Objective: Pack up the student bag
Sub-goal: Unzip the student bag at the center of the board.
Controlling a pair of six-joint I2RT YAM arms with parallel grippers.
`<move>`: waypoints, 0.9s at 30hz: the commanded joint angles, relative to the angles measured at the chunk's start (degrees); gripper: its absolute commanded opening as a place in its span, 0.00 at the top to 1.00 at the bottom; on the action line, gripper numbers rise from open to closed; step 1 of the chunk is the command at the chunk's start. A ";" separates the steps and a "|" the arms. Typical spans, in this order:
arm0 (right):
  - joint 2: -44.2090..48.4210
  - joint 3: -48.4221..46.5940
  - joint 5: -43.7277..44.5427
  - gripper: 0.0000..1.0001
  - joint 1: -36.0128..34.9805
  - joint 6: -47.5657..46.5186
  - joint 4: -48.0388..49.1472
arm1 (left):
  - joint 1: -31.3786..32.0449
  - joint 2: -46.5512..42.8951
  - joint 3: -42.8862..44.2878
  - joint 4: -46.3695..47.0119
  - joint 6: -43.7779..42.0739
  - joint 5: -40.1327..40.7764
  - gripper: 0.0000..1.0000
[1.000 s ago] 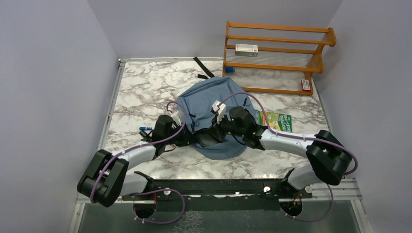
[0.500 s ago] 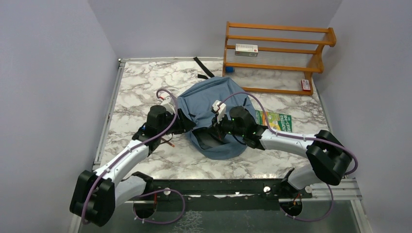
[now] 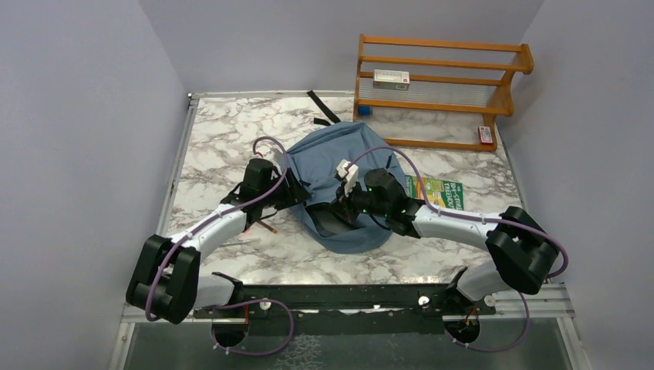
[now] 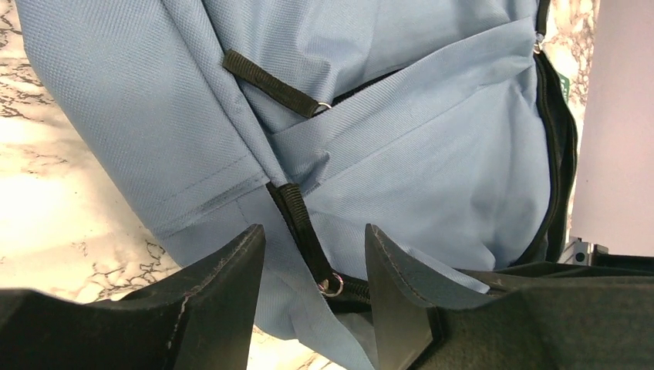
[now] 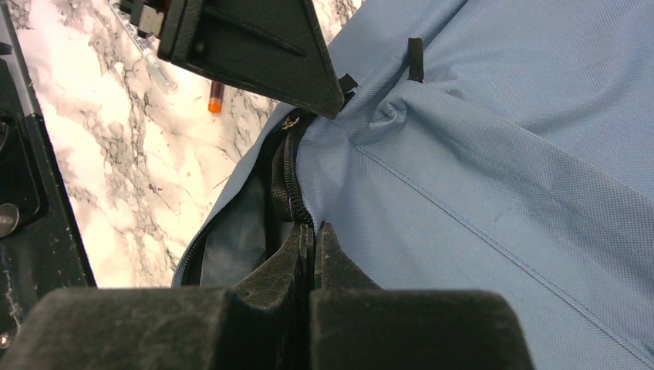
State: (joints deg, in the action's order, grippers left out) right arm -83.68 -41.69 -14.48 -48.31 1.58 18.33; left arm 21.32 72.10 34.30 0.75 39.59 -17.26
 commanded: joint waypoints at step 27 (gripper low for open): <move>1.38 -0.40 -0.45 0.99 -0.13 -0.10 0.74 | -1.58 5.66 4.56 5.58 -3.68 -5.43 1.00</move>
State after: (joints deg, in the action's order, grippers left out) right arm -83.68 -41.71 -14.61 -48.31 1.48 17.91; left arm 20.43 79.70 36.32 7.31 38.65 -21.65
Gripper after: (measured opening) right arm 0.023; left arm 0.004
